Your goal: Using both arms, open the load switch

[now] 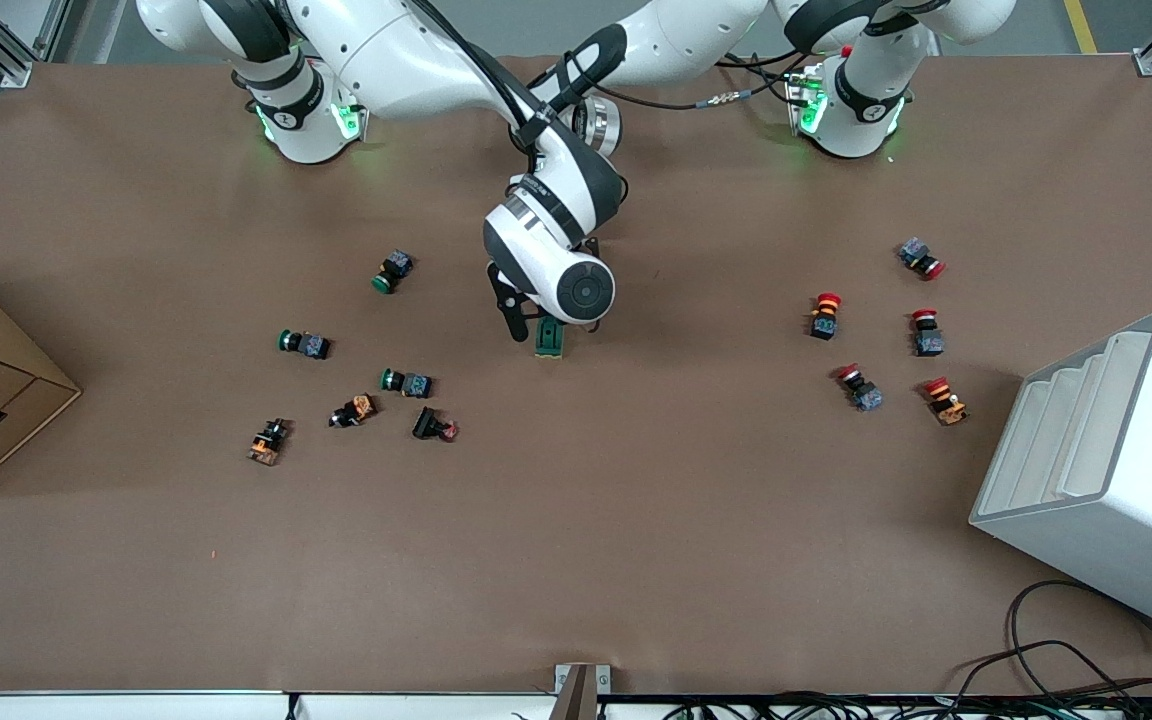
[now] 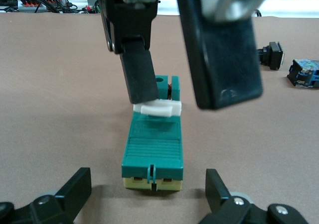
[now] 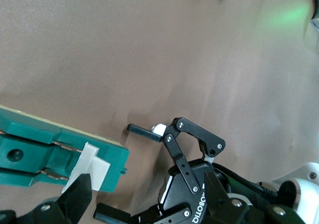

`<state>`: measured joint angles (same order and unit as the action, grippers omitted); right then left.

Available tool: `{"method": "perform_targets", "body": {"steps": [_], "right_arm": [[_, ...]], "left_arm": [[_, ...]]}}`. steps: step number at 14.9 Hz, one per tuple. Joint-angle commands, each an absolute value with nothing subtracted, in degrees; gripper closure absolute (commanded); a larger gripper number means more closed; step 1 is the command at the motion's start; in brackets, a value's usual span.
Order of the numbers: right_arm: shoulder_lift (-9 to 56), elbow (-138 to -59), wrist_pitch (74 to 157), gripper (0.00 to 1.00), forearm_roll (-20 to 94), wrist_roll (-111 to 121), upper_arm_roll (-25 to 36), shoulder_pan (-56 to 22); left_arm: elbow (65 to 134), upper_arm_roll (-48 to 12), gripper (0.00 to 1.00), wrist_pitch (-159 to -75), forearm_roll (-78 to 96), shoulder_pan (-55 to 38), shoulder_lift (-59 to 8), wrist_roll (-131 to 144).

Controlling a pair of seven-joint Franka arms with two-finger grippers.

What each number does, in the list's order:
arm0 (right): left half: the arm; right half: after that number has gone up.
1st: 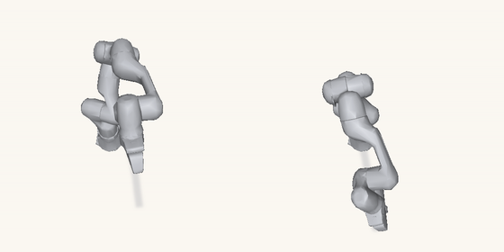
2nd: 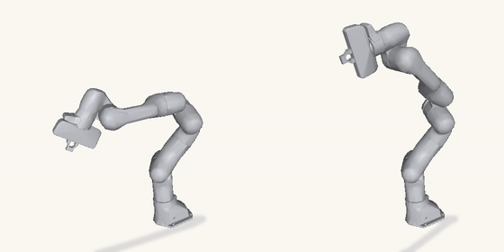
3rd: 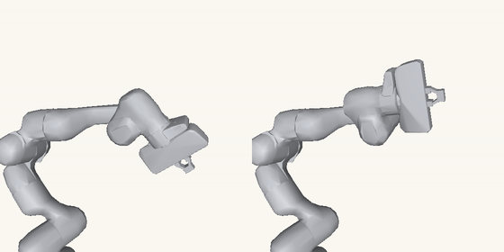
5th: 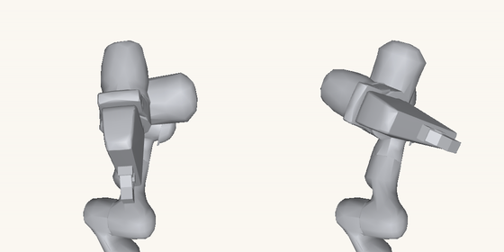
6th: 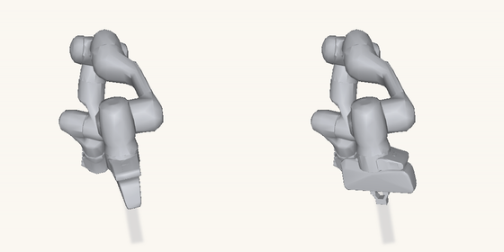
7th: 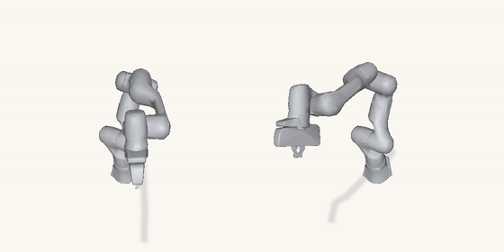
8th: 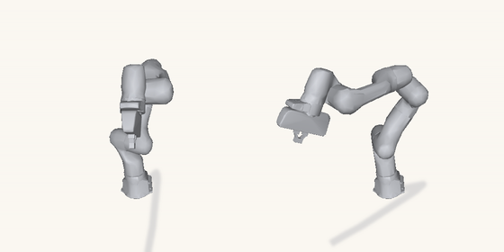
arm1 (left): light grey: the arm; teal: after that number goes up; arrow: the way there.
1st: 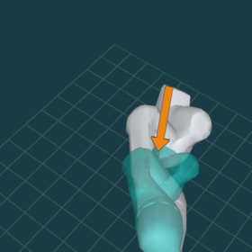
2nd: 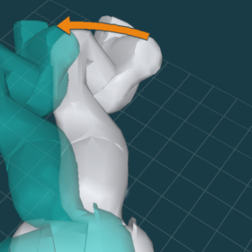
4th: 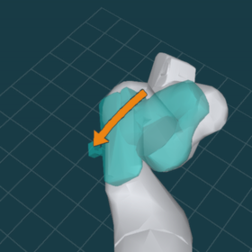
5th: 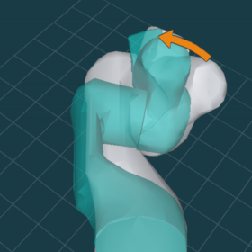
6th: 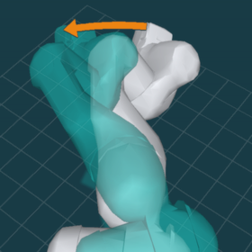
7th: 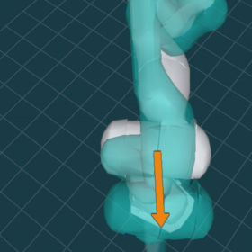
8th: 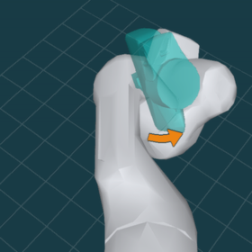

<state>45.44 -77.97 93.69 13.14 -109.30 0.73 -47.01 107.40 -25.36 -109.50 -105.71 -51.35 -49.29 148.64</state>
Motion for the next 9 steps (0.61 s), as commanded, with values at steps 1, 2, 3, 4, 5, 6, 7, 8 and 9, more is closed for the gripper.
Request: {"method": "perform_targets", "body": {"steps": [1, 2, 3, 4, 5, 6, 7, 8, 9], "right_arm": [[46.1, -78.5, 94.3, 0.00, 11.2, -110.0, 0.8, -47.7], [46.2, -78.5, 94.3, 0.00, 11.2, -110.0, 0.8, -47.8], [46.2, -78.5, 94.4, 0.00, 11.2, -109.9, 0.8, -47.8], [46.4, -78.5, 94.7, 0.00, 11.2, -109.9, 0.8, -47.8], [46.4, -78.5, 94.8, 0.00, 11.2, -109.9, 0.8, -47.8], [46.4, -78.4, 94.8, 0.00, 10.9, -109.8, 0.9, -47.8], [46.3, -78.1, 94.7, 0.00, 10.5, -109.7, 0.9, -47.5], [46.1, -78.0, 94.4, 0.00, 10.2, -109.4, 0.9, -47.2], [46.0, -77.5, 94.2, 0.00, 10.1, -108.3, 1.1, -47.0]], "left_arm": [[105.3, -25.0, 0.00, -110.5, -106.3, -51.9, -51.1, 149.7], [105.3, -25.0, 0.00, -110.5, -106.3, -51.9, -51.0, 149.7], [105.3, -25.0, 0.00, -110.5, -106.3, -51.9, -50.9, 149.4], [105.3, -25.1, 0.00, -110.5, -106.2, -51.9, -50.8, 148.5], [105.0, -25.1, 0.00, -110.5, -105.7, -51.7, -50.7, 147.5], [104.4, -25.1, 0.01, -110.5, -105.0, -51.8, -50.7, 146.9], [104.1, -25.1, 0.01, -110.6, -104.6, -51.8, -50.7, 146.5], [104.1, -25.1, 0.01, -110.6, -104.5, -51.8, -50.7, 146.4], [104.1, -25.2, 0.01, -110.6, -104.5, -51.8, -50.7, 146.4]]}}
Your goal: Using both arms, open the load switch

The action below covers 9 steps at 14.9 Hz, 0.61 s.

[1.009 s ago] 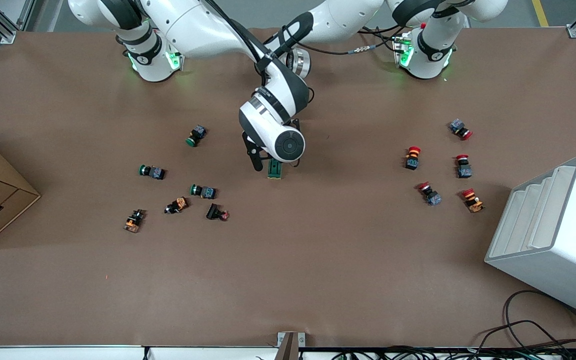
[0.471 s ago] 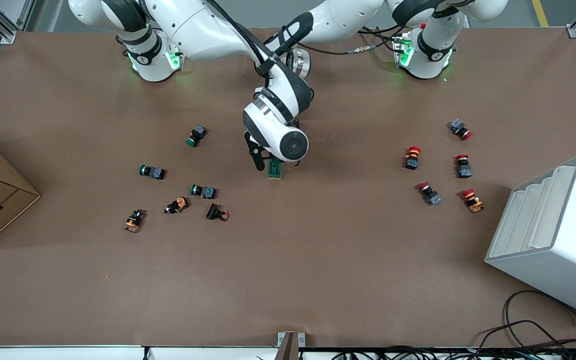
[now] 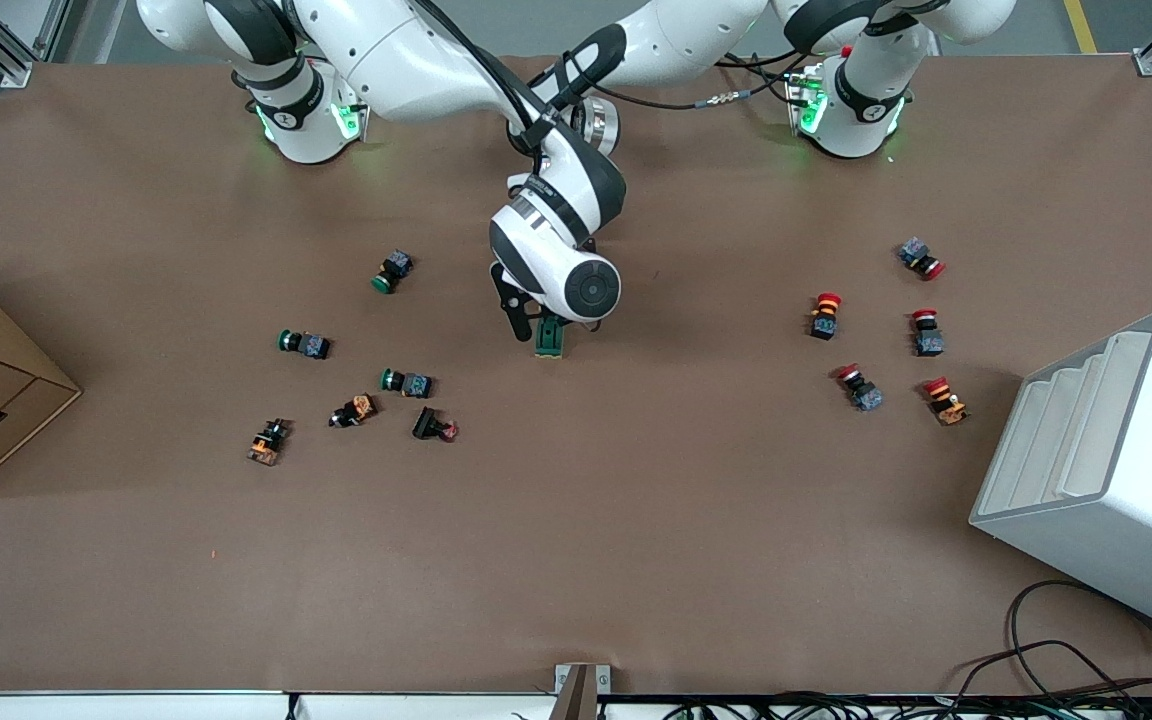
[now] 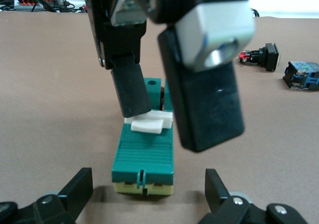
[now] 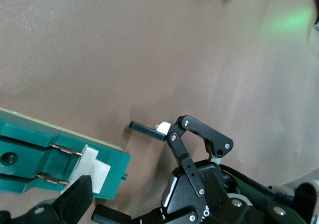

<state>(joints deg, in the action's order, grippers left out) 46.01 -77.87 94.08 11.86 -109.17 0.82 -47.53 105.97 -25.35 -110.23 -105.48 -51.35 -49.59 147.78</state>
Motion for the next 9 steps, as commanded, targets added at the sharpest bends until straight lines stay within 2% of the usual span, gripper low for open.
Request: {"method": "perform_targets", "body": {"steps": [1, 5, 9], "right_arm": [[45.3, -76.9, 94.0, 0.00, 10.1, -105.8, 1.3, -46.8], [42.6, -75.9, 92.4, 0.00, 9.9, -92.9, 2.8, -43.0], [38.8, -76.2, 92.5, 0.00, 7.0, -75.4, 6.9, -39.3]], "left_arm": [[104.1, -25.2, 0.01, -110.6, -104.5, -51.7, -50.7, 146.4], [104.1, -25.2, 0.01, -110.6, -104.5, -51.7, -50.6, 146.3], [104.0, -25.4, 0.01, -111.2, -103.0, -51.4, -49.7, 144.1]]}}
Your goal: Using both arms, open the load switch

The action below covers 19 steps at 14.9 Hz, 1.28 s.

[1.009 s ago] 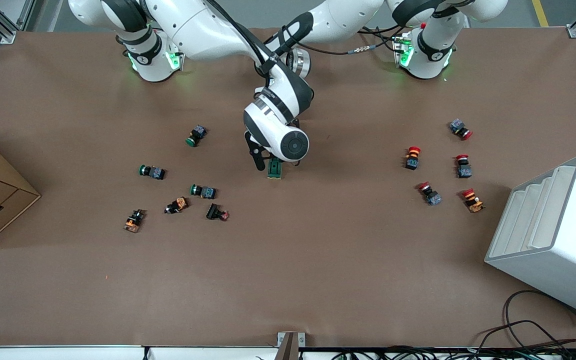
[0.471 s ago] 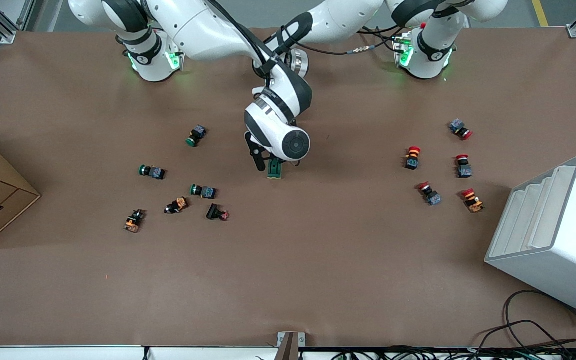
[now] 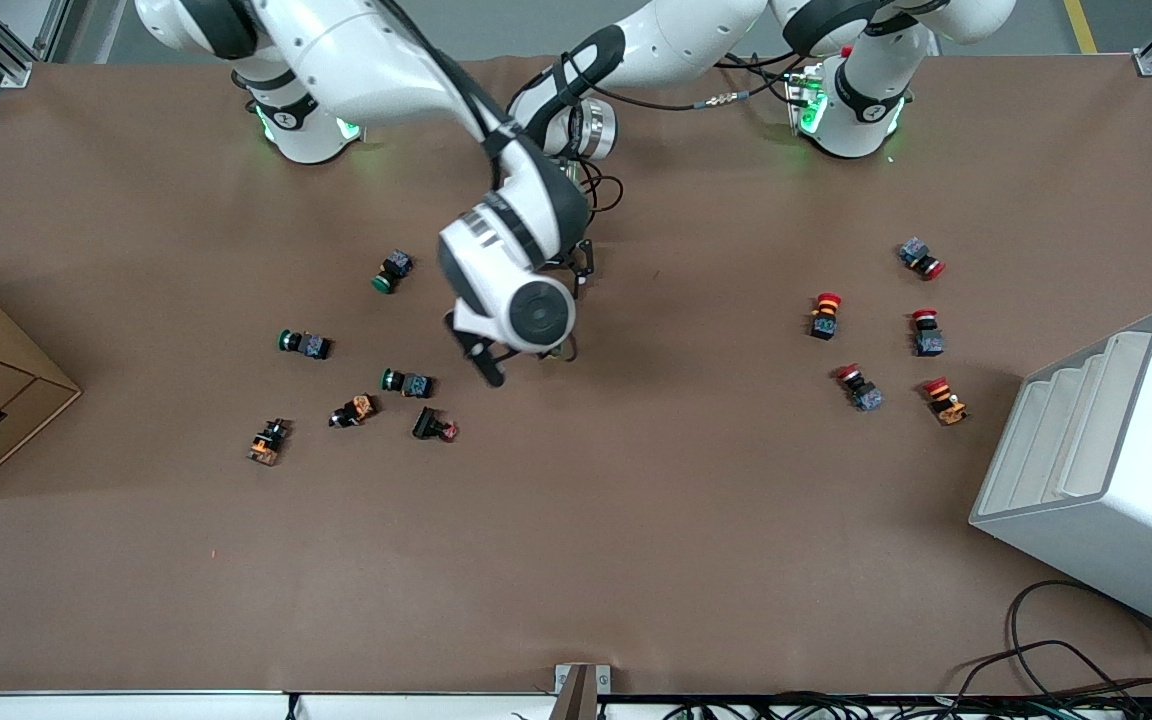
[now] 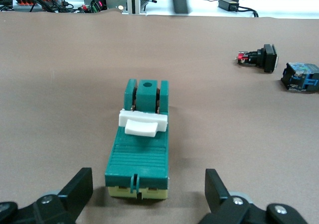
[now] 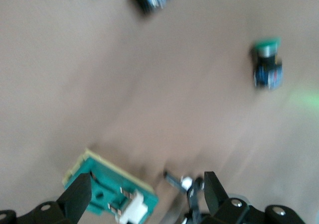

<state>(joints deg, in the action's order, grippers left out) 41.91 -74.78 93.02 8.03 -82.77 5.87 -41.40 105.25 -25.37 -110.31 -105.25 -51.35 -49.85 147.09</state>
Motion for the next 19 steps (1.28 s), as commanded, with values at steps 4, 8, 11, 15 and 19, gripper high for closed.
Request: {"method": "perform_targets", "body": {"steps": [4, 8, 11, 15, 19], "right_arm": [[33.1, -78.3, 91.8, 0.00, 6.8, -57.6, 7.3, -31.5], [27.0, -81.7, 91.8, 0.00, 4.9, -36.5, 7.4, -23.0], [23.7, -82.4, 91.5, 0.00, 4.3, -19.5, 7.4, -16.2], [20.7, -82.4, 91.4, 0.00, 0.4, -2.9, 7.4, -10.4], [18.0, -82.3, 89.7, 0.00, 0.2, 5.5, 7.4, -5.8]], "left_arm": [[100.6, -25.8, 0.01, -111.2, -94.6, -51.2, -48.9, 135.4], [95.8, -26.0, 0.01, -111.3, -88.3, -50.5, -48.3, 127.8], [89.5, -26.0, 0.01, -111.4, -80.5, -49.3, -48.3, 118.0], [85.1, -26.7, 0.01, -112.0, -71.9, -45.4, -45.9, 106.9], [81.6, -29.0, 0.01, -111.9, -60.8, -38.4, -40.8, 92.4]]}}
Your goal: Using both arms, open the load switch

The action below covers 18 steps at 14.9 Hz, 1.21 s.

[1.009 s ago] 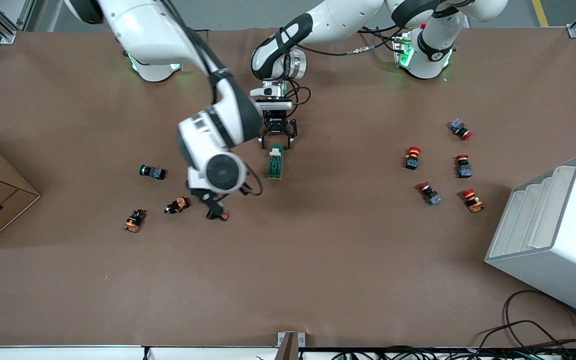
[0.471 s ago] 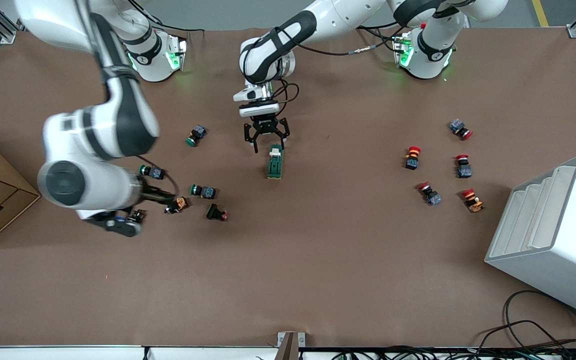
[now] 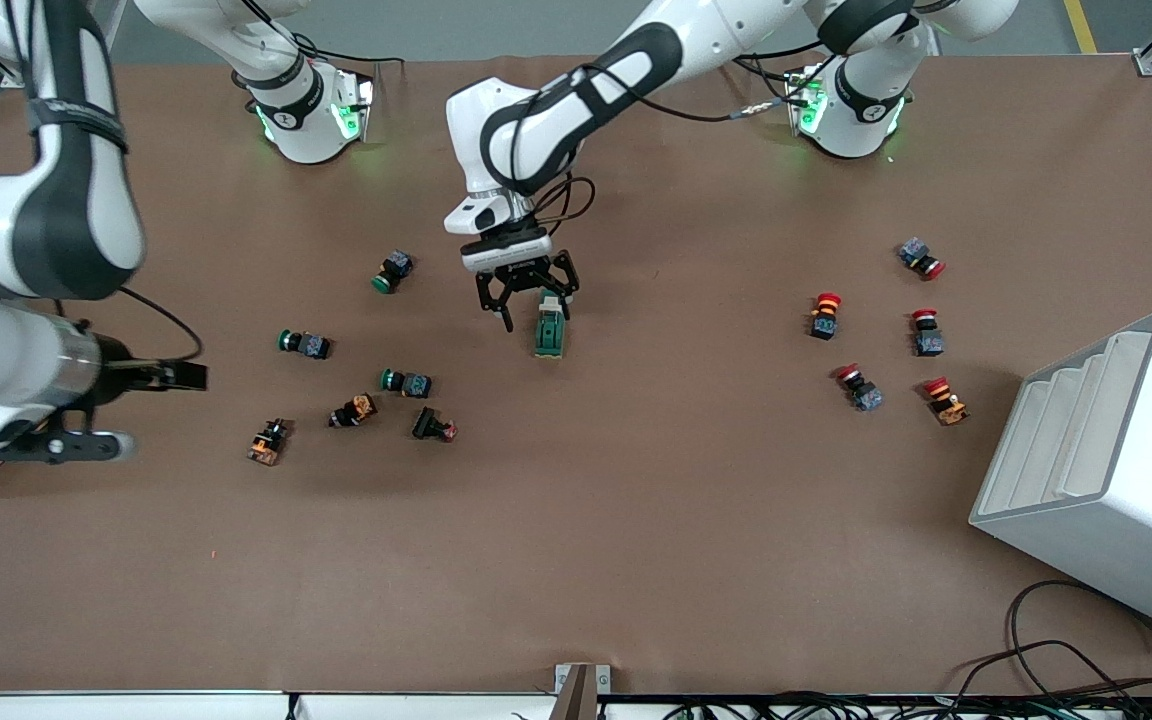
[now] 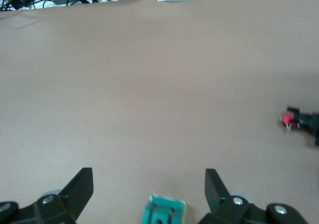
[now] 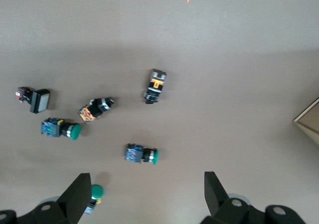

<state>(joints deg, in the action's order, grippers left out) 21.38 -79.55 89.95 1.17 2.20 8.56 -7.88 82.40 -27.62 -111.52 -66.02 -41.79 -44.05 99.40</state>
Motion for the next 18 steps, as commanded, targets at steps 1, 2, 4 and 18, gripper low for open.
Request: {"method": "perform_targets", "body": {"steps": [1, 2, 4, 18], "right_arm": [[17.7, -82.0, 89.4, 0.00, 0.2, 6.3, 7.4, -5.1], [17.0, -81.8, 89.2, 0.00, 0.1, 6.5, 7.4, -4.5], [16.8, -81.3, 88.8, 0.00, -0.2, 6.4, 7.6, -4.4], [17.1, -71.6, 80.7, 0.00, -0.6, 6.1, 7.4, -1.1]], "left_arm": [[80.8, -29.0, 0.01, -111.9, -57.7, -37.0, -39.6, 88.7], [79.9, -29.0, 0.01, -111.9, -54.5, -35.6, -38.2, 85.1], [79.0, -29.0, 0.01, -111.9, -48.3, -32.3, -35.2, 78.0], [77.2, -29.0, 0.00, -105.1, -21.6, -11.7, -21.7, 49.2]]}}
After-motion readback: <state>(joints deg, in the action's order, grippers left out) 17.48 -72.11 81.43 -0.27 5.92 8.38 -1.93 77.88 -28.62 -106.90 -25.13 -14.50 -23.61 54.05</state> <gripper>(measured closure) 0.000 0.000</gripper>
